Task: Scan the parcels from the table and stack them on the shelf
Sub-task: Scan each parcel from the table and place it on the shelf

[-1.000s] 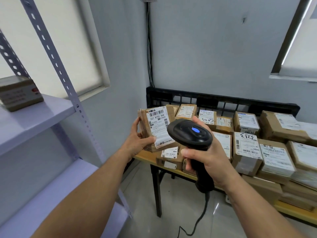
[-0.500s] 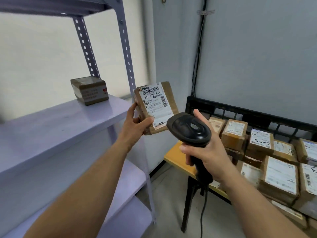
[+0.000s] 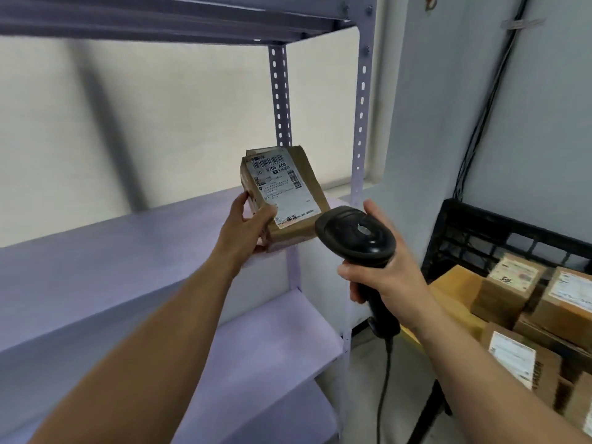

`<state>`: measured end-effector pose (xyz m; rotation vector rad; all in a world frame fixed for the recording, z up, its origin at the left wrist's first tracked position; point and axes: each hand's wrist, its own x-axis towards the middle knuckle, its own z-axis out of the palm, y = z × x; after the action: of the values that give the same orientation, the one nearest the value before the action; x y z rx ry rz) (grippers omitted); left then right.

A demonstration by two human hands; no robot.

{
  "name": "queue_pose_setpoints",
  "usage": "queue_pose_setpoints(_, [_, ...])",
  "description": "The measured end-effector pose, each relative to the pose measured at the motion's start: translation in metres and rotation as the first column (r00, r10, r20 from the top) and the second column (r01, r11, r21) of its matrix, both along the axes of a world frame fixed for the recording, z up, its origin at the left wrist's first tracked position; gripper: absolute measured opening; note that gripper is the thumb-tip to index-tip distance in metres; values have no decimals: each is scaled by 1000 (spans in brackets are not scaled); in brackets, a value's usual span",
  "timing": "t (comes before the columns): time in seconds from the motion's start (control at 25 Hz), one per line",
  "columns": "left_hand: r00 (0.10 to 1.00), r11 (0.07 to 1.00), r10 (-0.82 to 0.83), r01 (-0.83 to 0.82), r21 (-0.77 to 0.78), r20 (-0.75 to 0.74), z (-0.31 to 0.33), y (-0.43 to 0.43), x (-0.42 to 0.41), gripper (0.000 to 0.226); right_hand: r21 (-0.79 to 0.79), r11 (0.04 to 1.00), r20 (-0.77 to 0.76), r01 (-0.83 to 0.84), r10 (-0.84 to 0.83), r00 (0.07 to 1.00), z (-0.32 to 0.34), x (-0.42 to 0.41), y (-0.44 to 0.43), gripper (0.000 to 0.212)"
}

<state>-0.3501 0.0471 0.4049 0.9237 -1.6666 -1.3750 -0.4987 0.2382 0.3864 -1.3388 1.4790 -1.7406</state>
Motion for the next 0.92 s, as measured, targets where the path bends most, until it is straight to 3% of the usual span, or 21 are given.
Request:
queue_pose_setpoints(0.28, [971, 980, 198, -200, 5, 138, 11, -39, 36, 68, 51, 995, -2, -88, 89, 996, 2, 18, -46, 95])
queue_pose_setpoints(0.4, [932, 949, 311, -296, -105, 184, 13, -47, 35, 64, 57, 993, -14, -106, 107, 994, 2, 21, -60, 95])
queue_pose_setpoints(0.48, [915, 929, 335, -280, -243, 227, 12, -48, 30, 60, 47, 991, 7, -125, 125, 992, 1, 23, -69, 94])
queue_pose_setpoints(0.6, [894, 931, 269, -147, -335, 357, 6, -52, 25, 94, 44, 990, 31, -135, 133, 991, 0, 20, -79, 92])
queue_pose_setpoints(0.68, [868, 922, 280, -125, -366, 410, 5, -59, 22, 104, 45, 991, 33, -124, 122, 992, -1, 17, -83, 93])
queue_pose_setpoints(0.92, [837, 902, 341, -162, -401, 428, 16, -99, 11, 85, 64, 995, 14, -80, 79, 997, 1, 3, -99, 96])
